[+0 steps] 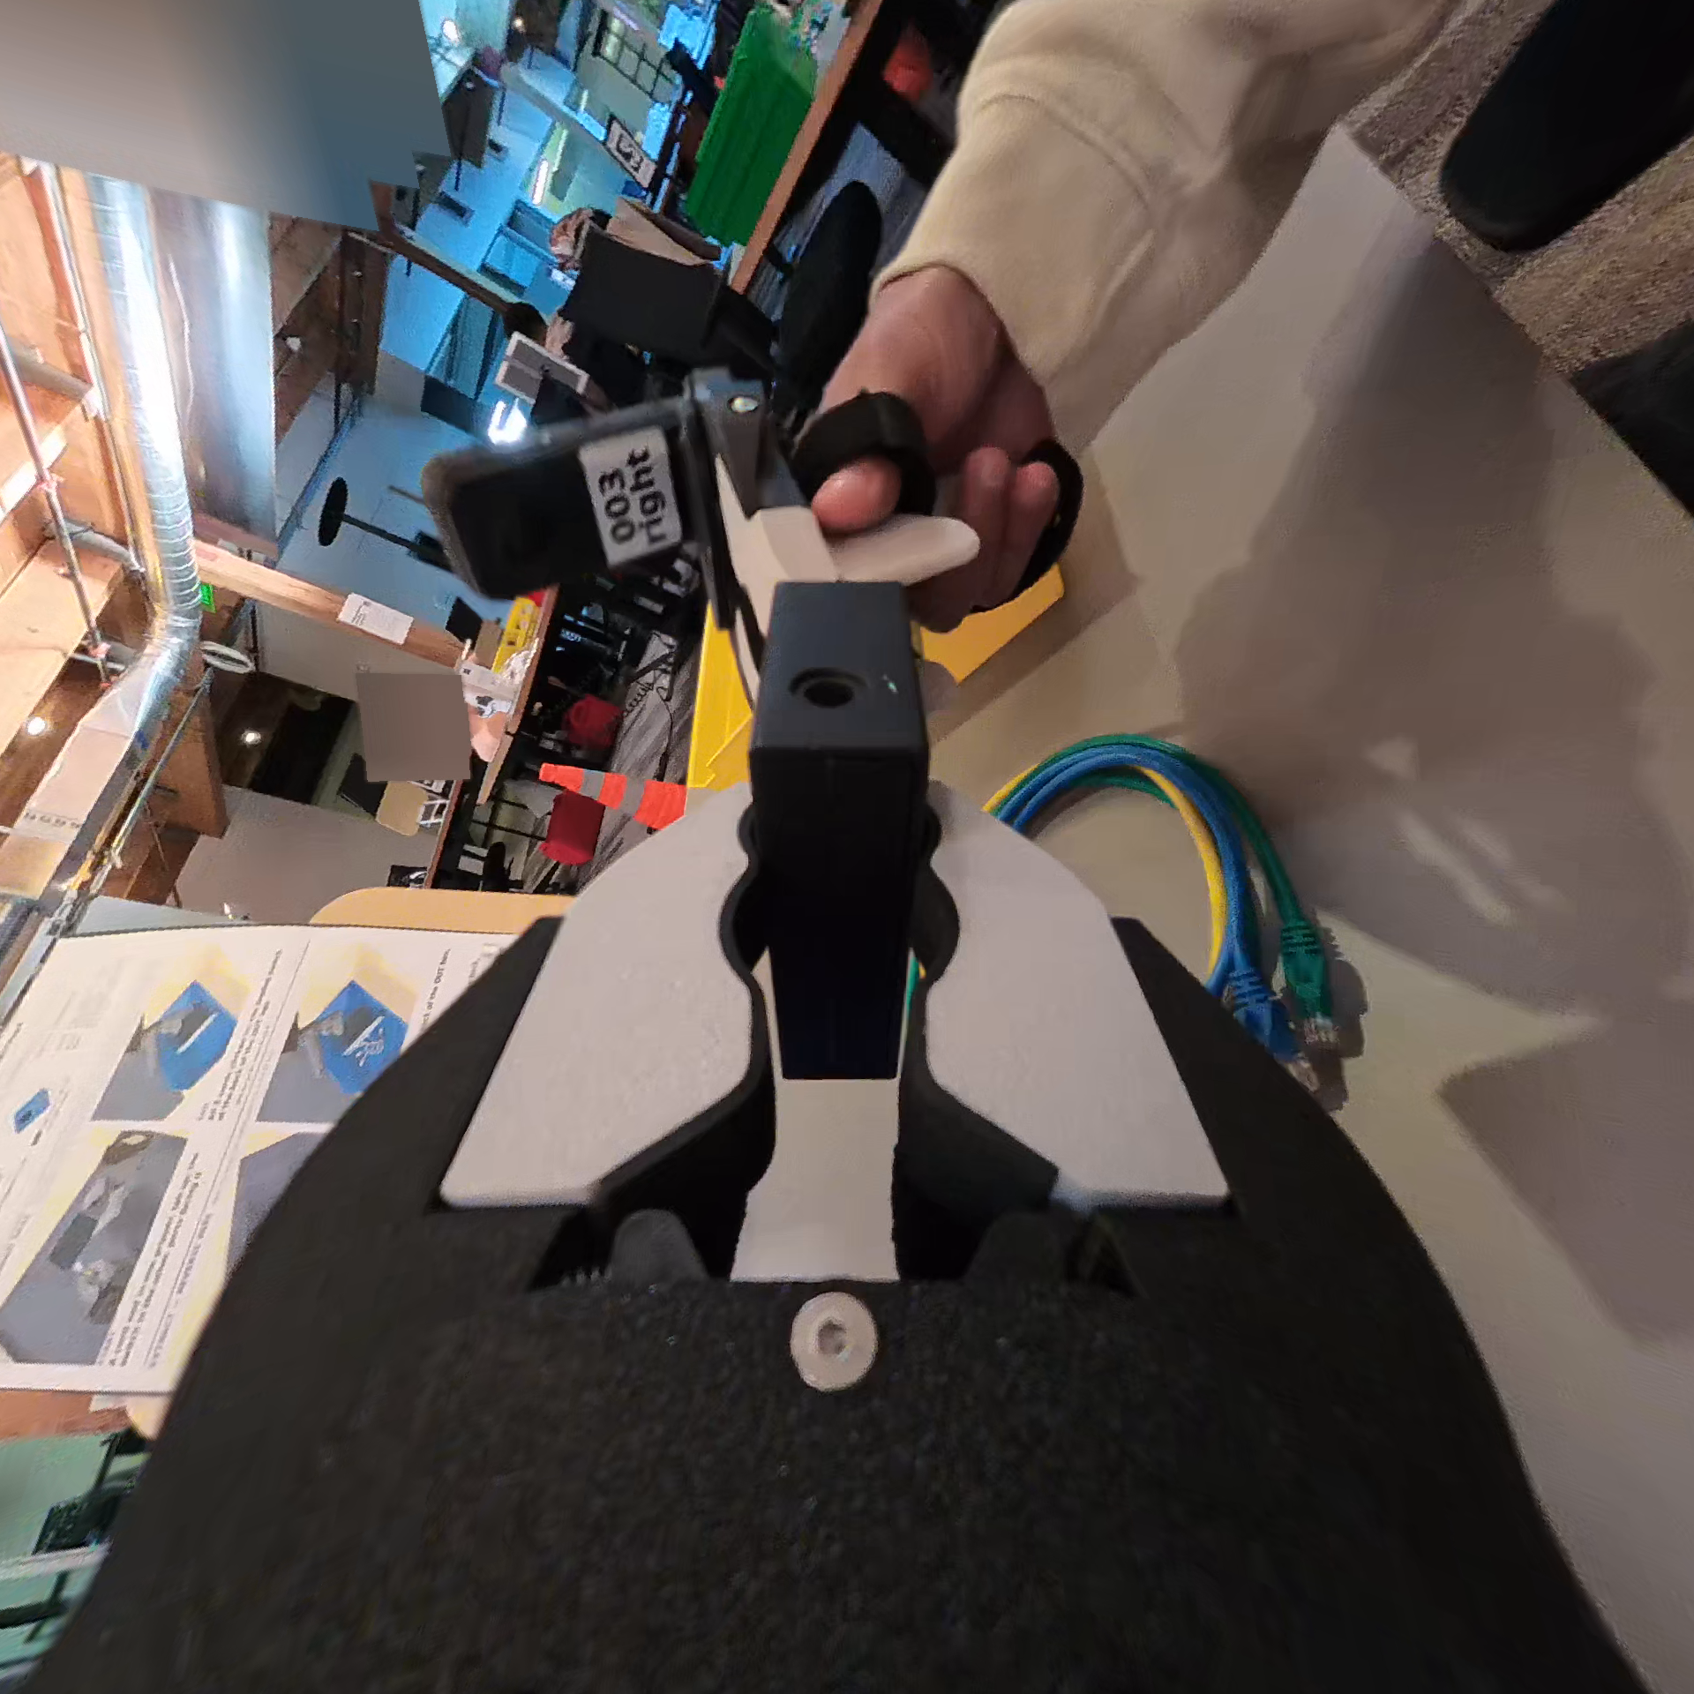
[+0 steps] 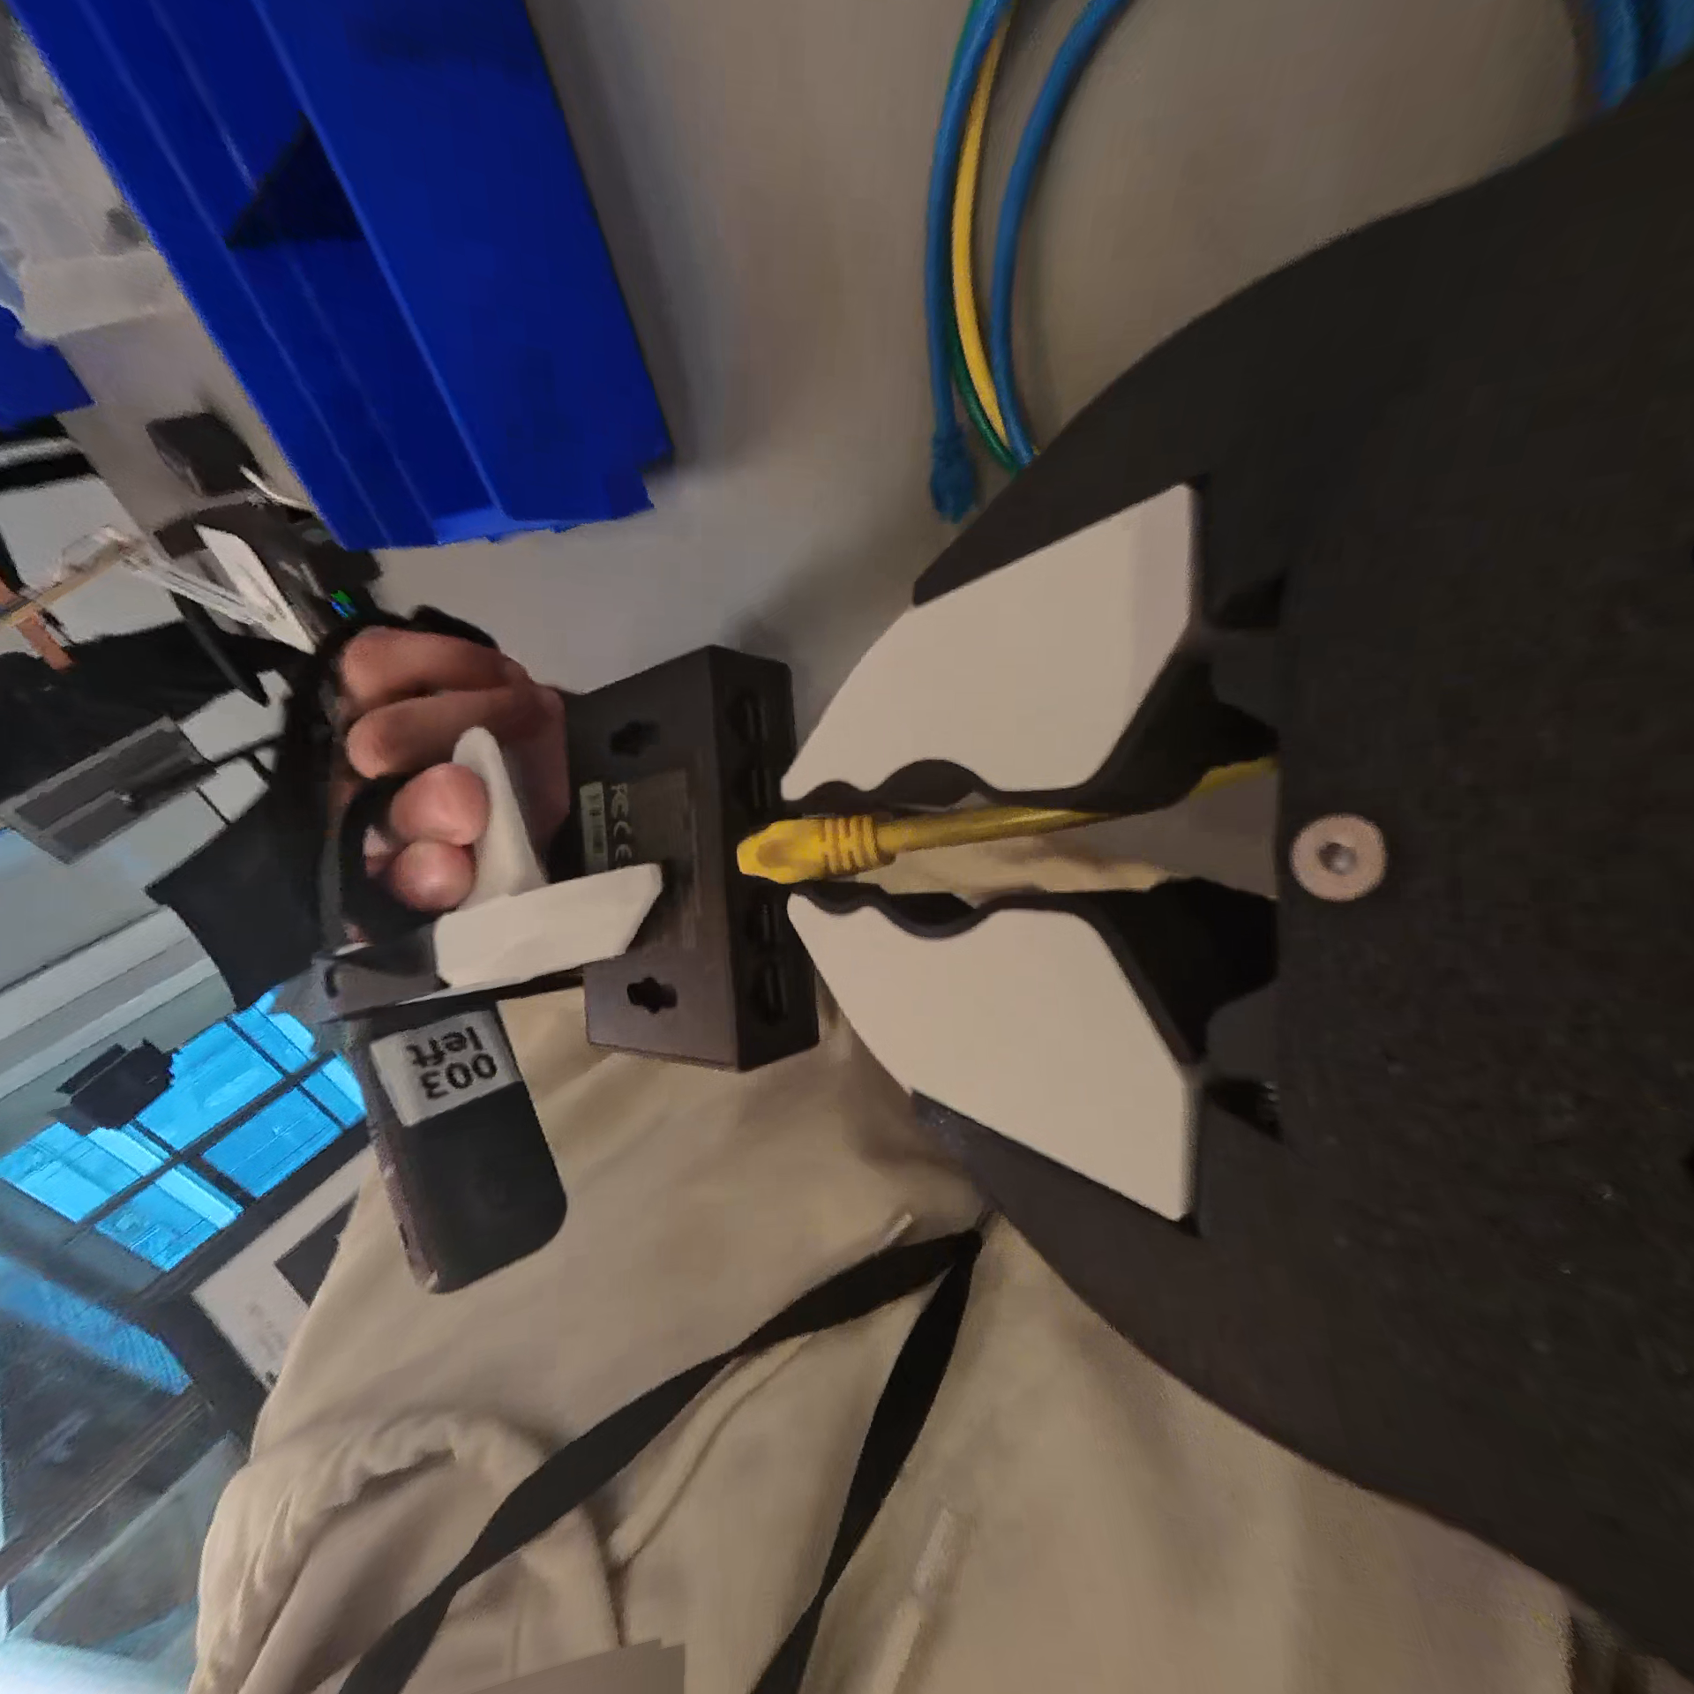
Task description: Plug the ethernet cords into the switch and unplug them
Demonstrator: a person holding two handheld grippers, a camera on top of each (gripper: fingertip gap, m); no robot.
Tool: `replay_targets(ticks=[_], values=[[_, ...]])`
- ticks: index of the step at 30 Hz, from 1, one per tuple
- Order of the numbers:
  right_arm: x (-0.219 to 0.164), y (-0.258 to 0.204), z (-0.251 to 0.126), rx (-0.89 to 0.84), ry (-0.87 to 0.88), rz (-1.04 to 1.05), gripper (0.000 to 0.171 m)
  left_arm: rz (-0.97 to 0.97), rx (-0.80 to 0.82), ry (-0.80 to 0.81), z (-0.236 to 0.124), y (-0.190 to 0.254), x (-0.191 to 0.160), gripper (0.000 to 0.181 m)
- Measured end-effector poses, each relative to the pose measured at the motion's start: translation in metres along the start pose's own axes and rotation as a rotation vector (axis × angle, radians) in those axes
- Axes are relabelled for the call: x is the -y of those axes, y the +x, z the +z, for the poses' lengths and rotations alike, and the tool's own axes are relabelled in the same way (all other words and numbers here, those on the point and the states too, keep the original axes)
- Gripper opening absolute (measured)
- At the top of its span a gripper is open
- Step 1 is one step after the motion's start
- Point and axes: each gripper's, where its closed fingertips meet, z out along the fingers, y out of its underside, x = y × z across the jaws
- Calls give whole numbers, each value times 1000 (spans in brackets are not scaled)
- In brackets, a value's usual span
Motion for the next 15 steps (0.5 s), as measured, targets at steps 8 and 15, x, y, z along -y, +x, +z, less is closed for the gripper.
replay_targets(ticks=[8,15], values=[[1,5,-1,-61,16,-61,13,-54,-17,-33,0,0,-12,27],[-15,25,-4,-121,-5,-5,13,-190,-44,-87,11,16,-39,28]])
